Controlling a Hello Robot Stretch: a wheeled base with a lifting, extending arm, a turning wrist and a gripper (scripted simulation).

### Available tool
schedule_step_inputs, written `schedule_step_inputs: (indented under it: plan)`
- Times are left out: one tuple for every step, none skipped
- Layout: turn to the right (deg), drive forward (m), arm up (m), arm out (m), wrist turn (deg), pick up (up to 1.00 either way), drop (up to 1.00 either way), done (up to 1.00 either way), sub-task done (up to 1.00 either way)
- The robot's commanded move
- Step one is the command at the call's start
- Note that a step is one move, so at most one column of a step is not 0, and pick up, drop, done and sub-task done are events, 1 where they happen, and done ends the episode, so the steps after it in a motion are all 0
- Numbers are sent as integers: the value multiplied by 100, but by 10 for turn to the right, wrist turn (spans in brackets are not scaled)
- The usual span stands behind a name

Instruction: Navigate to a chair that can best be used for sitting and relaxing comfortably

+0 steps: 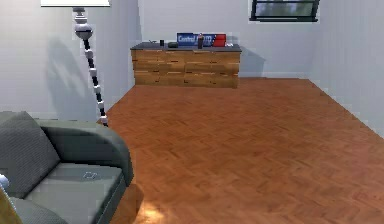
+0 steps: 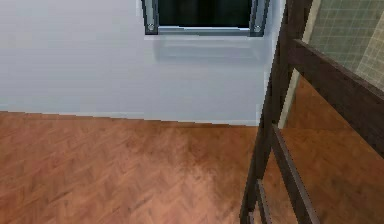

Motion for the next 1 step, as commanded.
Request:
schedule_step_inputs:
  plan:
    - [30,0,0,0,0,0,0,0,0]
